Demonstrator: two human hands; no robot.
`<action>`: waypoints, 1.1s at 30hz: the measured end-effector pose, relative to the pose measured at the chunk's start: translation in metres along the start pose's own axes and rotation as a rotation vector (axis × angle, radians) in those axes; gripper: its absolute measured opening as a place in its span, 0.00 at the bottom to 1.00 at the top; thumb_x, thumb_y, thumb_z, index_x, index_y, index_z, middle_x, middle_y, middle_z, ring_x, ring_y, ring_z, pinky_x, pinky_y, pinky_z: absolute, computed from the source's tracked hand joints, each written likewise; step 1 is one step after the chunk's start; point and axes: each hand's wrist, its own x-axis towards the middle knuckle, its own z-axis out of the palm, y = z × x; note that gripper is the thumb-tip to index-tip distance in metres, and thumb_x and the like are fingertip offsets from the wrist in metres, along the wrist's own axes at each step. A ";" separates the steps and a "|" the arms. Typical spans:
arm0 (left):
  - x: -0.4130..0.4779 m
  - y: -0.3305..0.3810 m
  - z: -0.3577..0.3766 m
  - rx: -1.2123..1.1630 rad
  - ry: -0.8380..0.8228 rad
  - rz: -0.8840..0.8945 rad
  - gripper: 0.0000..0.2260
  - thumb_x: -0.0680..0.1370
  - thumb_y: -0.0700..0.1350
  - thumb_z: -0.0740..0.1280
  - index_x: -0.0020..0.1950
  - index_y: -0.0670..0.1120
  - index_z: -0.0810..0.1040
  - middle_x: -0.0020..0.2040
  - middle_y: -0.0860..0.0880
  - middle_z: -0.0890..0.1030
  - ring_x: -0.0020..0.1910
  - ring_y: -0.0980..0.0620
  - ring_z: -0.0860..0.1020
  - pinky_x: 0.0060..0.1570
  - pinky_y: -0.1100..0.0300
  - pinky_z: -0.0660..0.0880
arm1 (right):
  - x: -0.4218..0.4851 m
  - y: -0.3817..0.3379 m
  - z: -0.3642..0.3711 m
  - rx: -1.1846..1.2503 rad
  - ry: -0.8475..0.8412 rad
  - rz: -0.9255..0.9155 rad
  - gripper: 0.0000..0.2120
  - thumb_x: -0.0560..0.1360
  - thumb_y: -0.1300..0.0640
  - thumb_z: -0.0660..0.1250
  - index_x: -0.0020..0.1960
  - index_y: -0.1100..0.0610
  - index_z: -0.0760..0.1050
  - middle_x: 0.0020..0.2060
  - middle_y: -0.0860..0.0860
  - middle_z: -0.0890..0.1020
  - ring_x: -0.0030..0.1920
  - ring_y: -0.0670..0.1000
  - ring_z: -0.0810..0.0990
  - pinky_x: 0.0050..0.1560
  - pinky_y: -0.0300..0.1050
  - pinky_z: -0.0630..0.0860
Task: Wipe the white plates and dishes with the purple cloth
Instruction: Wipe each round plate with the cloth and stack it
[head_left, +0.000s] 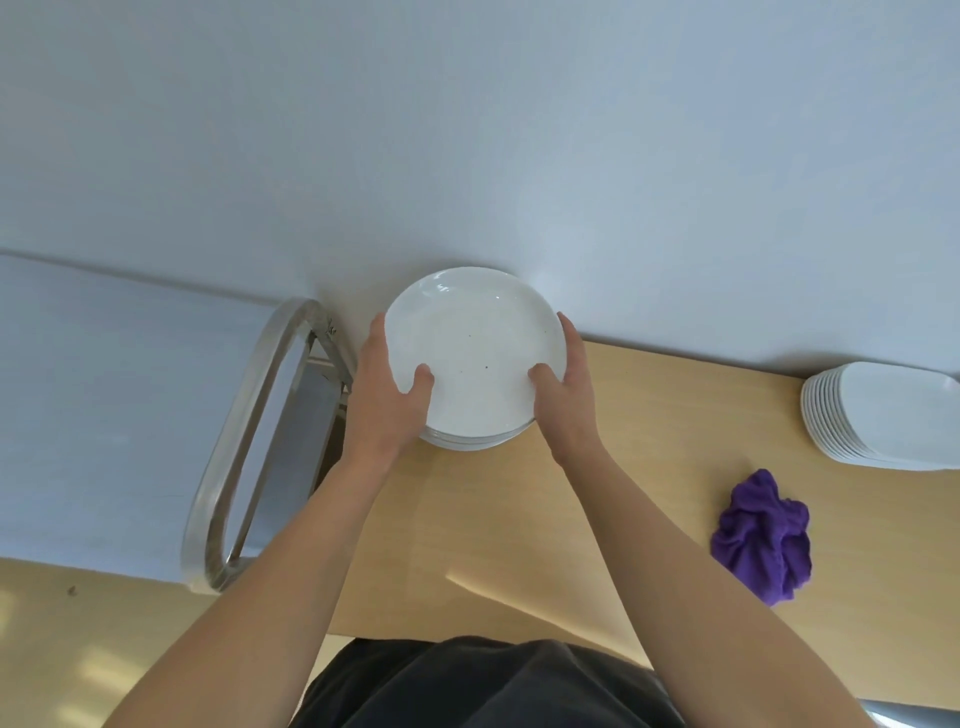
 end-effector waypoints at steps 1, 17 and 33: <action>-0.001 0.000 0.000 -0.004 0.000 0.003 0.33 0.73 0.52 0.60 0.78 0.54 0.55 0.75 0.52 0.66 0.73 0.50 0.66 0.69 0.43 0.69 | 0.000 0.000 0.000 -0.001 -0.002 0.000 0.33 0.76 0.62 0.58 0.76 0.38 0.61 0.65 0.37 0.73 0.64 0.44 0.73 0.63 0.47 0.74; -0.069 0.013 0.039 0.002 -0.049 0.024 0.34 0.75 0.44 0.65 0.78 0.53 0.54 0.73 0.53 0.65 0.66 0.51 0.70 0.56 0.56 0.70 | -0.045 0.033 -0.060 0.033 0.079 0.012 0.31 0.73 0.64 0.58 0.70 0.37 0.67 0.60 0.34 0.77 0.61 0.40 0.76 0.57 0.45 0.77; -0.160 0.052 0.128 0.114 -0.192 0.122 0.33 0.77 0.45 0.64 0.78 0.47 0.51 0.72 0.51 0.63 0.60 0.51 0.71 0.48 0.58 0.70 | -0.087 0.086 -0.182 0.005 0.224 0.080 0.31 0.66 0.55 0.59 0.69 0.41 0.69 0.55 0.37 0.78 0.58 0.43 0.76 0.50 0.44 0.76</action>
